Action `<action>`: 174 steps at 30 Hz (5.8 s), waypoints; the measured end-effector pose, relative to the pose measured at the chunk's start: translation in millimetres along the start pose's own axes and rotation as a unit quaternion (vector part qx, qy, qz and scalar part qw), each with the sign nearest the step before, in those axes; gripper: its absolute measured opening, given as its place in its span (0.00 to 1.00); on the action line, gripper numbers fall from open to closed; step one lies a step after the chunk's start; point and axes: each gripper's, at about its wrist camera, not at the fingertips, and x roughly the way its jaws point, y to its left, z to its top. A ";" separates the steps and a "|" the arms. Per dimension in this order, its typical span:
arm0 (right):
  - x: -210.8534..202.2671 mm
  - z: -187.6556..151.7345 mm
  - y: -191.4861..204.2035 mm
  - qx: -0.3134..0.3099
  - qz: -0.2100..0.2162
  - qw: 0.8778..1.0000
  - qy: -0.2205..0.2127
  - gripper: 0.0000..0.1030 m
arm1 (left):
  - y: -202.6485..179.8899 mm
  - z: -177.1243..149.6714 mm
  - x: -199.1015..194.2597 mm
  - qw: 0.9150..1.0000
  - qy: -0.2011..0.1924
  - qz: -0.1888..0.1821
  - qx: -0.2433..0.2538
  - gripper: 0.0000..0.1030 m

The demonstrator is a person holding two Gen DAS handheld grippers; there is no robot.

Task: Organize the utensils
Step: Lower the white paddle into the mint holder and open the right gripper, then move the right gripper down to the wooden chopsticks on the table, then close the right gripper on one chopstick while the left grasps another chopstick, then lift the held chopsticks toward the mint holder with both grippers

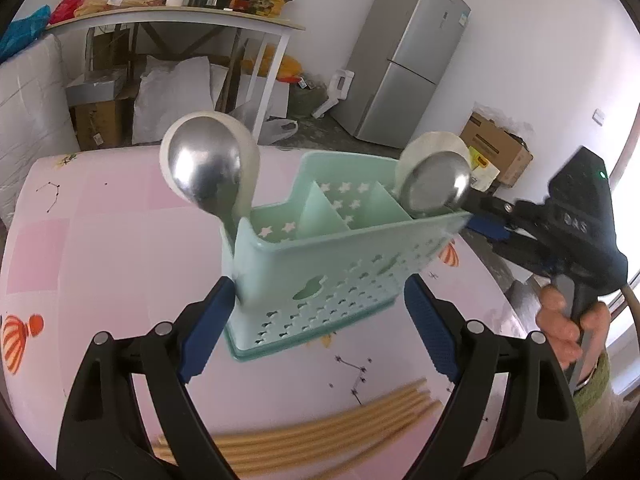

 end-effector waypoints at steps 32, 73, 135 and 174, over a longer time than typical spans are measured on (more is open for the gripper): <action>-24.2 -86.7 17.7 -0.034 -0.065 0.993 0.094 0.49 | 16.1 -105.1 -76.5 0.998 0.038 0.011 -0.049 0.82; 36.0 -183.8 73.0 -0.088 -0.123 0.958 0.245 0.05 | 35.2 -120.7 -47.7 0.982 0.099 0.144 -0.071 0.20; 32.1 -155.7 67.3 -0.185 -0.148 0.948 0.212 0.25 | 43.0 -119.4 -48.5 0.977 0.142 0.155 -0.020 0.05; 26.6 -143.8 42.5 -0.101 -0.165 0.969 0.155 0.07 | 43.0 -91.4 -54.1 0.983 0.116 0.144 -0.013 0.04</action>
